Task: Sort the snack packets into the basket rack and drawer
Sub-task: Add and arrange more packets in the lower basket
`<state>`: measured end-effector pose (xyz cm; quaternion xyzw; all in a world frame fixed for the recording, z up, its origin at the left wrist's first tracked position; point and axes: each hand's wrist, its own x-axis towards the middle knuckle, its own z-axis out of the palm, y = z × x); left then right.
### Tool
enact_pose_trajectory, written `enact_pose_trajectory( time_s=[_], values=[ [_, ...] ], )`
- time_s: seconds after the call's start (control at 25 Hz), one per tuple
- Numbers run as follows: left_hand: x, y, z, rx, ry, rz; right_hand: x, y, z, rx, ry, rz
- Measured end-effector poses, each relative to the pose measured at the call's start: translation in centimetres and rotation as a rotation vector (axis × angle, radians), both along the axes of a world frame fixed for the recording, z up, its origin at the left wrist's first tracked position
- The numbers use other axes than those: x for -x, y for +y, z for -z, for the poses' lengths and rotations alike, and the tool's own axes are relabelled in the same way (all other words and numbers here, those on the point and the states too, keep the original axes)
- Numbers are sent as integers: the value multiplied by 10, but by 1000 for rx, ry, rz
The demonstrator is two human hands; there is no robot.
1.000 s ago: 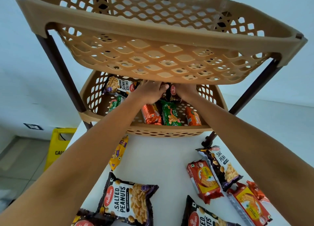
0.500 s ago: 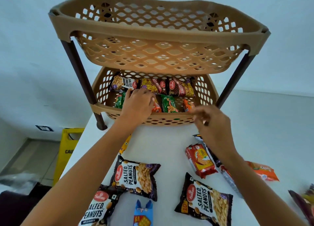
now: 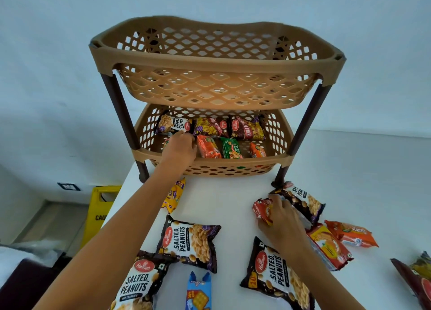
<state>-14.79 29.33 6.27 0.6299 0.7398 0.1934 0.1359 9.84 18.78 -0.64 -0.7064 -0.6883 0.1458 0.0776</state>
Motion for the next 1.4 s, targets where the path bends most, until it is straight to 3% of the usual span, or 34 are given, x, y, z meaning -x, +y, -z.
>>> enact_pose_trajectory(
  time_s=[0.2, 0.32, 0.52, 0.68, 0.76, 0.92, 1.04, 1.2, 1.4],
  values=[
    [-12, 30, -12, 331, 0, 38, 9, -1, -35, -112, 198, -51],
    [-23, 49, -12, 382, -10, 27, 15, 5, -56, -177, 323, -113],
    [-37, 66, -9, 432, -391, -12, 21, 22, -74, -370, 434, -150],
    [-42, 67, 0, 466, -535, 25, 40, 48, -84, -417, 506, -158],
    [-30, 70, 2, 426, -465, 65, 54, 65, -90, -339, 533, -139],
    [17, 77, -3, 256, 57, 15, 87, 108, -98, -215, 581, -104],
    [44, 71, 5, 304, 196, -52, 120, 142, -95, -140, 479, -113],
    [57, 58, 20, 119, -66, -188, 159, 178, -68, 50, 200, -195],
    [54, 59, 19, 28, -91, -202, 184, 202, -38, 191, -58, -160]
  ],
)
